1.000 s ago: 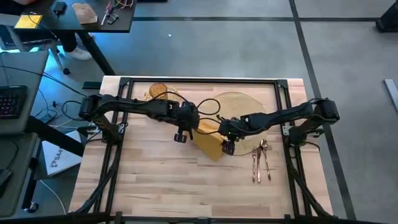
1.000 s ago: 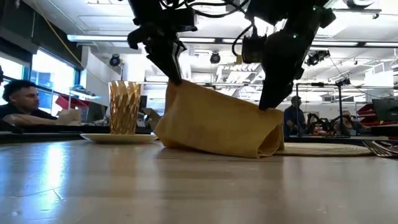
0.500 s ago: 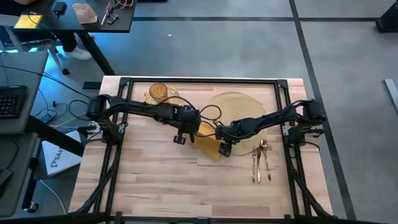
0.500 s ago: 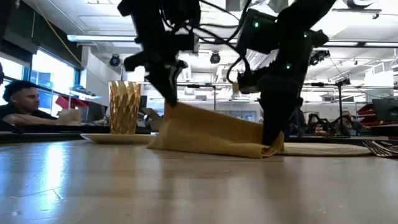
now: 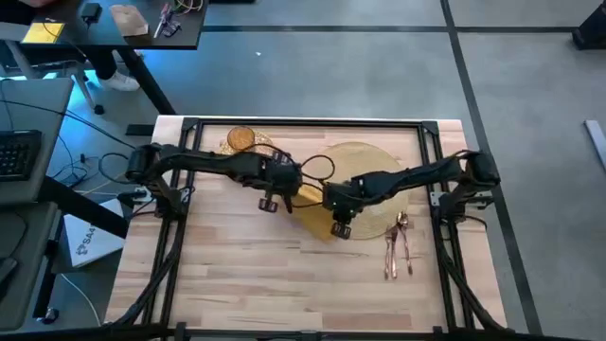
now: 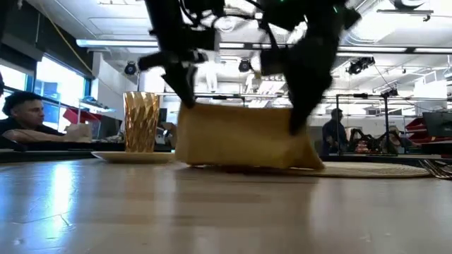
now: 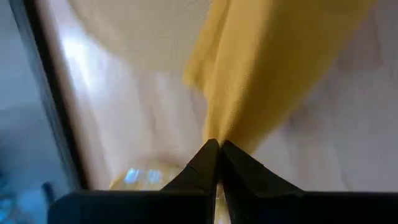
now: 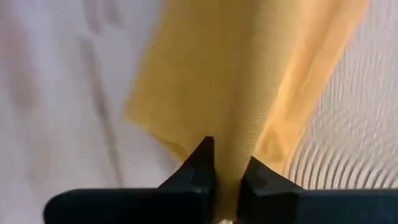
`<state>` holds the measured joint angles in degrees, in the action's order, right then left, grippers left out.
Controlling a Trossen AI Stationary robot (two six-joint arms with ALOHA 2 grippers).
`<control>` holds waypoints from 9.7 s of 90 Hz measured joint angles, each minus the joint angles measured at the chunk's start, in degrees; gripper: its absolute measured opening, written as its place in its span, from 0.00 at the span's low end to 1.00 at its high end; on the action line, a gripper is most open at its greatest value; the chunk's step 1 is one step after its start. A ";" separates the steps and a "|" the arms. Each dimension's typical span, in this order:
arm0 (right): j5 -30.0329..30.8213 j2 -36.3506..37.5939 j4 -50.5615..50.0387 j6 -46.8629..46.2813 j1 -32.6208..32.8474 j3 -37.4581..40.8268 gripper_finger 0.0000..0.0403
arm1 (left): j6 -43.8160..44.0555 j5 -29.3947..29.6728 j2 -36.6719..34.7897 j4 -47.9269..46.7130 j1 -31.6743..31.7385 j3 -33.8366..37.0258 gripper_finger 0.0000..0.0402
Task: Set table place
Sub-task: Fold the yellow table napkin
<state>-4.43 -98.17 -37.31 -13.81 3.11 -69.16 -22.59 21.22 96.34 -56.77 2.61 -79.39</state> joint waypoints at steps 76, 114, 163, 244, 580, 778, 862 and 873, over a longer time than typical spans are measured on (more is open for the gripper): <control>-9.37 -1.23 6.71 20.81 -5.20 -7.24 0.00 | 18.99 -30.94 -13.51 -16.82 -2.93 7.17 0.00; 17.43 -11.37 14.89 24.85 -3.09 -8.01 0.00 | 50.67 6.23 -16.69 -12.75 -13.10 20.36 0.00; 3.94 -15.63 6.87 18.74 6.36 -7.90 0.41 | 64.87 -23.08 -18.17 4.28 -30.48 30.56 0.21; -5.15 -21.82 30.73 6.56 -6.88 -7.92 0.42 | 74.55 -16.29 -40.00 3.84 -24.32 27.01 0.22; 13.75 -22.05 -13.54 -30.46 38.94 -21.80 0.00 | 40.04 -19.20 -10.34 4.13 -22.51 18.55 0.11; 4.13 -3.74 22.01 -55.67 3.22 14.14 0.48 | 86.54 -23.36 -8.12 50.72 -10.40 40.01 0.30; 2.64 -1.46 30.79 -39.58 13.06 10.42 0.00 | 58.50 -39.56 -12.81 55.74 -14.16 39.99 0.02; 3.49 -1.76 30.18 -37.43 16.91 10.39 0.00 | 52.55 -39.10 -13.32 50.24 -18.26 39.97 0.01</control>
<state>-0.94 -99.93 -7.13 -51.24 20.02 -58.76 29.96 -17.89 83.02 -6.53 -15.64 -39.42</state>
